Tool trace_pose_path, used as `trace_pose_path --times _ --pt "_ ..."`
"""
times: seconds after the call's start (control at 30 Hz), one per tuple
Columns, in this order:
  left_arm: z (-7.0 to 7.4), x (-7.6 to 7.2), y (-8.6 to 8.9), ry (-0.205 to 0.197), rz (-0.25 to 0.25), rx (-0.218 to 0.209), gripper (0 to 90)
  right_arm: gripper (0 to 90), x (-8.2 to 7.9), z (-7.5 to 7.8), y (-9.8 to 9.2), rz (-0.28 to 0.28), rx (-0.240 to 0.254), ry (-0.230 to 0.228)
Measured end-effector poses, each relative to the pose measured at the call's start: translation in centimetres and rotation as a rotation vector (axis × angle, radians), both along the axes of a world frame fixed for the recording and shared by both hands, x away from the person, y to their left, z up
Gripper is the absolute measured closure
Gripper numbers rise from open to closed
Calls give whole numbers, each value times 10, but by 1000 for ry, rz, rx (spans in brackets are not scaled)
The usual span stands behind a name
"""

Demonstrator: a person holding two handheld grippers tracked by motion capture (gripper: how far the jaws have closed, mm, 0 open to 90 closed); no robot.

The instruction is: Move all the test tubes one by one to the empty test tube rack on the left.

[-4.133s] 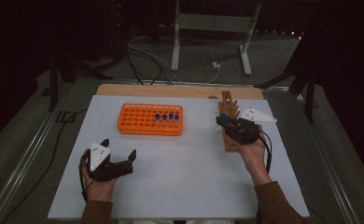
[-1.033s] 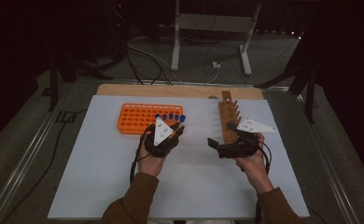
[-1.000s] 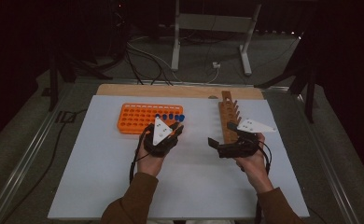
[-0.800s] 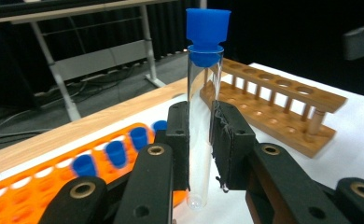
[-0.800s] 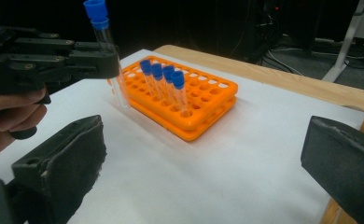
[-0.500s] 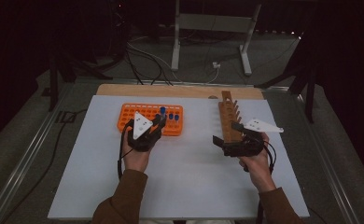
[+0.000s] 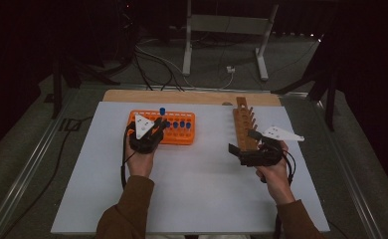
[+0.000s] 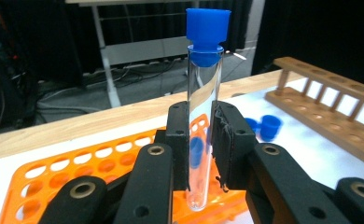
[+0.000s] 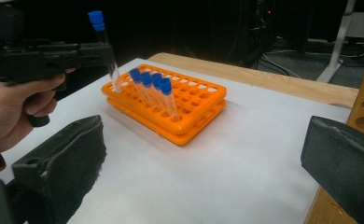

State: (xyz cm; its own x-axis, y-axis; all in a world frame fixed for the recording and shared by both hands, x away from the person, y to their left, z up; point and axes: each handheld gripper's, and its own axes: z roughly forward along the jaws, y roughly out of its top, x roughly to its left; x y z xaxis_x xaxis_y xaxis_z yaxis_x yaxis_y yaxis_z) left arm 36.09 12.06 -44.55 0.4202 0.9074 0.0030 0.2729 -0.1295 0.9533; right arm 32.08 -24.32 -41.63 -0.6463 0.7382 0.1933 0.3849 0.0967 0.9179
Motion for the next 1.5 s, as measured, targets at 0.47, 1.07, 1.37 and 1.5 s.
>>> trace_pose_path --times 0.47,1.07,1.37,1.5 --pt "-18 20 -2 35 72 4 781 0 1 -2 0 8 1 9" --pt "-41 27 -3 93 85 4 780 0 2 -3 -2 9 4 11" --pt "-49 25 -5 125 78 46 782 0 1 -3 -3 8 5 11" --pt "-52 25 -4 134 78 42 783 0 2 -4 -3 9 5 14"
